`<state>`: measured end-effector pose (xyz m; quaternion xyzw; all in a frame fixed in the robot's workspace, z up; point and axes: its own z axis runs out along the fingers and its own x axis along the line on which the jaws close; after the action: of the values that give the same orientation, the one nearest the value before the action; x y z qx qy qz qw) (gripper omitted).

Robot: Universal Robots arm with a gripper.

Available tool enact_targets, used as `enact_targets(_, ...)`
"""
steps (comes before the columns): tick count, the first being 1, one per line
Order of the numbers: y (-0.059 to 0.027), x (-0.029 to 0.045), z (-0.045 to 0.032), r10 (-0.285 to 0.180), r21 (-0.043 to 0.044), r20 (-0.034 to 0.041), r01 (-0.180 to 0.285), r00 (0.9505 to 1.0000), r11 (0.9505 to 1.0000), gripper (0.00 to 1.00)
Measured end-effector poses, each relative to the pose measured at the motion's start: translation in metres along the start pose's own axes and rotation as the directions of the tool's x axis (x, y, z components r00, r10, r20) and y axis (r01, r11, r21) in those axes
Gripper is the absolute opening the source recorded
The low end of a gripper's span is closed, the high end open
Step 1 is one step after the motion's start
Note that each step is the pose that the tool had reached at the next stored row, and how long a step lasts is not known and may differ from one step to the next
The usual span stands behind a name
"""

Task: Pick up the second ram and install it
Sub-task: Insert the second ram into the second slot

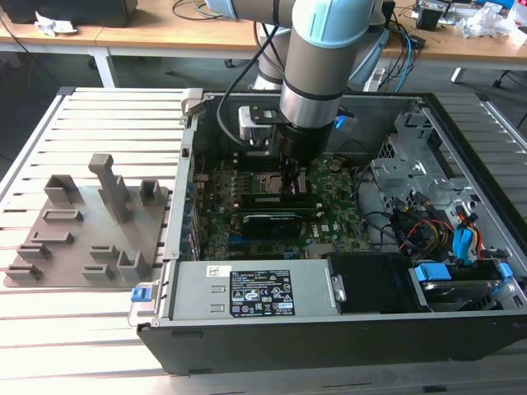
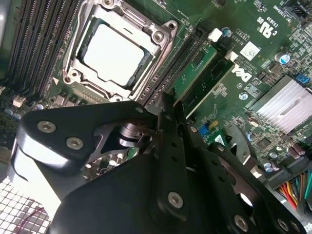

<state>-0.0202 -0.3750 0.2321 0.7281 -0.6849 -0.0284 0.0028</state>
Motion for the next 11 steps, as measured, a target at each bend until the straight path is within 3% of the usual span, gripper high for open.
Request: enact_targets(11, -0.0004, 0.0010, 0.0059, 0.000, -0.0018, -0.0009, 0.000, 1.0000, 1.0000, 0.14)
